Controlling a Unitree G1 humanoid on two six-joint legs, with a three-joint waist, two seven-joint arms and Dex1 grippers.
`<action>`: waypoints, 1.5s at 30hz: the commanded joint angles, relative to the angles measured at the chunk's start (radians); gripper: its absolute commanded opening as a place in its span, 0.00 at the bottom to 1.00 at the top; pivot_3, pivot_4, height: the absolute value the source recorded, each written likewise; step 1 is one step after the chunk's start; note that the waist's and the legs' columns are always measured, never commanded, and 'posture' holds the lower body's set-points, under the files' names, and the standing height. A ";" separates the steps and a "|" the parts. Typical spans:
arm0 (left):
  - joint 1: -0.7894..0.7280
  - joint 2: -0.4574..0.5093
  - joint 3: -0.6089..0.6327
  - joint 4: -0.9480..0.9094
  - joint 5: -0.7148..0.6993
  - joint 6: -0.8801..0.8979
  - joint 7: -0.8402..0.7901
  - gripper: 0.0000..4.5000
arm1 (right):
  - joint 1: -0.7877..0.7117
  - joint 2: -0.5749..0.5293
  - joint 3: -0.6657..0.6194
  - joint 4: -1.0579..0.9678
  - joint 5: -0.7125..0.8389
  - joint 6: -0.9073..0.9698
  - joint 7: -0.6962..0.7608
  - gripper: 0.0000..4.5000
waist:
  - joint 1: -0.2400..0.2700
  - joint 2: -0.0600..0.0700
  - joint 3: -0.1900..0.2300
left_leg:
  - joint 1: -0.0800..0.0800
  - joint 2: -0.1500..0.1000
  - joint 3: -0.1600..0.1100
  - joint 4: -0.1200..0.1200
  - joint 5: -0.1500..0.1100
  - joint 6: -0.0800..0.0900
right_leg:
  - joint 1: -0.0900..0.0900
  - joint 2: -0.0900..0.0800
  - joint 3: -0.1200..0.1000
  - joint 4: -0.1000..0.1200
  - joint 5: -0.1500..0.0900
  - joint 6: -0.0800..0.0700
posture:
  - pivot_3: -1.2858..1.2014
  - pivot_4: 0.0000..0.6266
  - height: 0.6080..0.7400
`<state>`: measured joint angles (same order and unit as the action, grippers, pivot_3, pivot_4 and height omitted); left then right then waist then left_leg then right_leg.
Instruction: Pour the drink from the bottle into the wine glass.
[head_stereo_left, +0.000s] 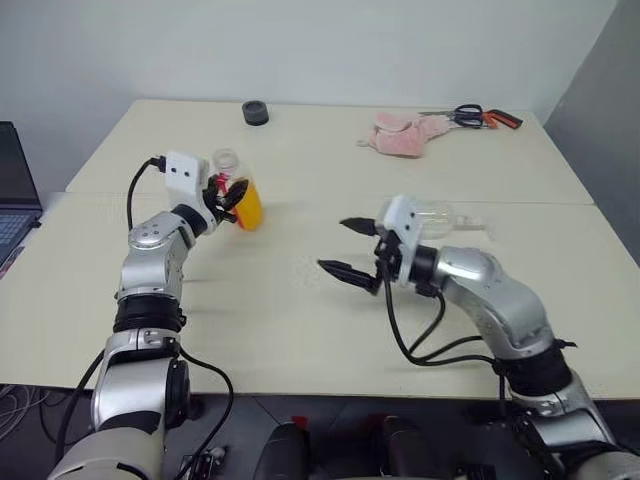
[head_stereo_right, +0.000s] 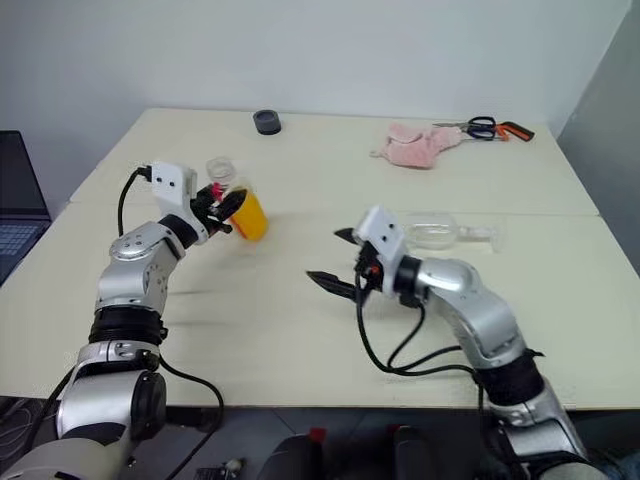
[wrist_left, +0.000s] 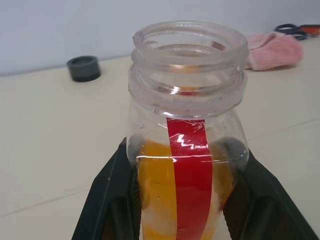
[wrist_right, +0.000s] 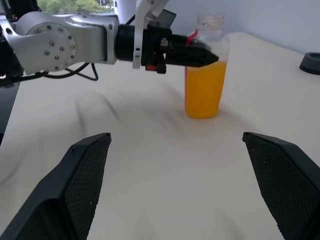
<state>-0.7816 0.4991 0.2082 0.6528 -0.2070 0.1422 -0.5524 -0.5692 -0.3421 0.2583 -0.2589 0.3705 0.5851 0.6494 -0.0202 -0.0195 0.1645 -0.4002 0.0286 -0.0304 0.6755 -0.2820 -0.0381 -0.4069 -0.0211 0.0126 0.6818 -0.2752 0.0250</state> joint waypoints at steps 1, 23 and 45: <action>-0.059 0.023 0.027 0.025 -0.011 -0.024 0.013 0.37 | -0.006 0.008 0.000 0.007 -0.026 0.008 -0.014 1.00 | 0.002 0.000 0.000 | 0.000 0.000 0.000 0.000 0.000 0.000 | 0.000 0.000 0.000 0.000 0.000 0.000 | 0.52 0.24 1.00; -0.097 0.023 -0.003 0.170 0.035 -0.116 0.022 1.00 | -0.009 0.054 -0.032 -0.033 -0.041 0.053 -0.052 1.00 | -0.008 0.000 0.000 | 0.001 0.000 0.001 0.000 0.000 0.000 | 0.000 0.000 0.001 0.002 0.000 0.000 | 0.52 0.24 1.00; 0.422 0.078 0.064 -0.468 -0.010 -0.093 0.064 1.00 | 0.257 -0.137 -0.108 -0.240 -0.040 0.018 -0.028 1.00 | -0.011 0.000 0.000 | 0.002 0.001 0.001 -0.001 0.000 0.000 | 0.000 0.000 0.002 0.001 0.000 0.000 | 0.52 0.24 1.00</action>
<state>-0.3675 0.5478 0.2429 0.2722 -0.1966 0.0435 -0.4658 -0.3159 -0.4694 0.1884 -0.4413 0.3305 0.6316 0.6287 -0.0311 -0.0197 0.1644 -0.3984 0.0300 -0.0300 0.6749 -0.2821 -0.0380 -0.4067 -0.0211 0.0147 0.6834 -0.2749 0.0253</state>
